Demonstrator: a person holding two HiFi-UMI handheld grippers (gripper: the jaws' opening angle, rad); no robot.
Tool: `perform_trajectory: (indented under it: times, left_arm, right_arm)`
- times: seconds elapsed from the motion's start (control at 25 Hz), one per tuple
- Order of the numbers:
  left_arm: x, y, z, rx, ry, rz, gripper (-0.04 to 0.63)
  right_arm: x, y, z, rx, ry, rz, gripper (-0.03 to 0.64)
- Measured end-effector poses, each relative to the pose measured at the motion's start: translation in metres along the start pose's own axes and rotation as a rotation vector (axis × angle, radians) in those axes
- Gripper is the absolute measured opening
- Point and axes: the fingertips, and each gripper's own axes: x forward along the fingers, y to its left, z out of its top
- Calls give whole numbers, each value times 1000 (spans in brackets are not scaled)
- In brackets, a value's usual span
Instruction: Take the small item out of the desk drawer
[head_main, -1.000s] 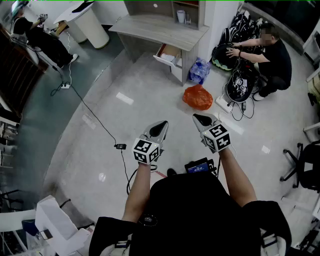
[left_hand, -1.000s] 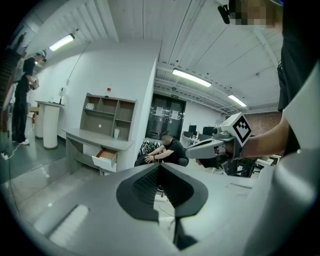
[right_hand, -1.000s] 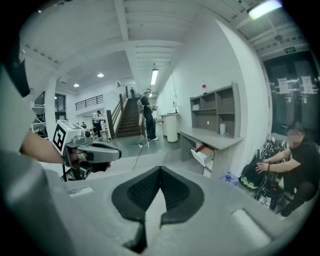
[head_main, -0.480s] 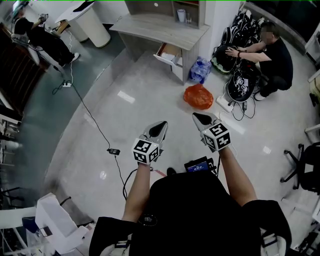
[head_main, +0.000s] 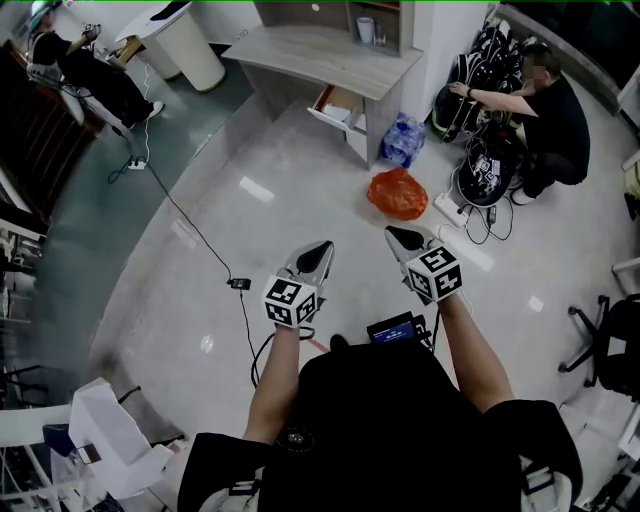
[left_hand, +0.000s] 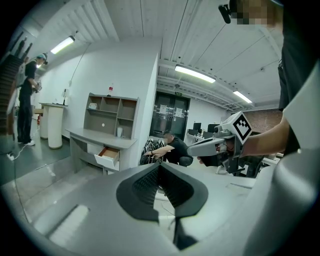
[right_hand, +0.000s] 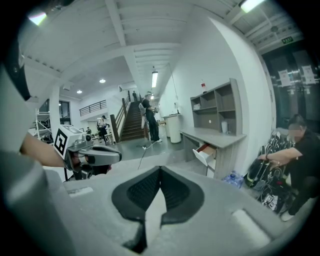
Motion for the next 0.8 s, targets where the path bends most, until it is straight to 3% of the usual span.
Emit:
perform_trajectory:
  times: [0.52, 0.8]
  left_arm:
    - [19, 1, 2, -8, -2, 65, 2]
    - [29, 16, -2, -26, 2, 62, 2]
  right_arm:
    - [-3, -27, -1, -7, 15, 30, -3]
    - [14, -37, -3, 3, 36, 29, -3]
